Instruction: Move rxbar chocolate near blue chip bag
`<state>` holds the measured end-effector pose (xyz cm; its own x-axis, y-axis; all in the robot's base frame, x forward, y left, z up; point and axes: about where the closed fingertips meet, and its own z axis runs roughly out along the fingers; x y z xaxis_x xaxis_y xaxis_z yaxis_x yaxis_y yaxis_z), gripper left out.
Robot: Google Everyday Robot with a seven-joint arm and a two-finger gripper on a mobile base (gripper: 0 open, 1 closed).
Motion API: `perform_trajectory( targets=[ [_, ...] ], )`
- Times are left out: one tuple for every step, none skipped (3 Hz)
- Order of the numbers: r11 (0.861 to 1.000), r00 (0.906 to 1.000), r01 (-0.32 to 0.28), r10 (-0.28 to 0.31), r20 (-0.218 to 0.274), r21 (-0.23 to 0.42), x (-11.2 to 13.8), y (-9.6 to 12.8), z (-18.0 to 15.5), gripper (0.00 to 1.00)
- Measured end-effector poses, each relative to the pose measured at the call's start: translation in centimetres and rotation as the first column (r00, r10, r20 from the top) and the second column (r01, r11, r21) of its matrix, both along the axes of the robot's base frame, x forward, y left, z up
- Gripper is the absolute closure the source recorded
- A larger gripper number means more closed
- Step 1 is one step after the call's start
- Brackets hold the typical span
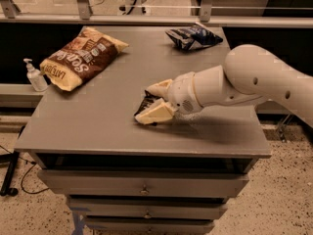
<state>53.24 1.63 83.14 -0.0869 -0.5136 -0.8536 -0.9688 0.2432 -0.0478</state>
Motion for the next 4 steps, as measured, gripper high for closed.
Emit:
perform_trajectory(
  targets=[
    [1.0, 1.0, 0.007, -0.007, -0.005, 0.0, 0.1, -0.2, -0.1, 0.64],
    [1.0, 0.9999, 0.01, -0.011, -0.01, -0.009, 0.1, -0.5, 0.0, 0.88],
    [0.999, 1.0, 0.008, -0.008, -0.002, -0.042, 0.4, -1.3, 0.8, 1.0],
    [0.994, 0.9997, 0.01, -0.007, 0.025, -0.111, 1.4, -2.9, 2.5, 1.0]
  ],
)
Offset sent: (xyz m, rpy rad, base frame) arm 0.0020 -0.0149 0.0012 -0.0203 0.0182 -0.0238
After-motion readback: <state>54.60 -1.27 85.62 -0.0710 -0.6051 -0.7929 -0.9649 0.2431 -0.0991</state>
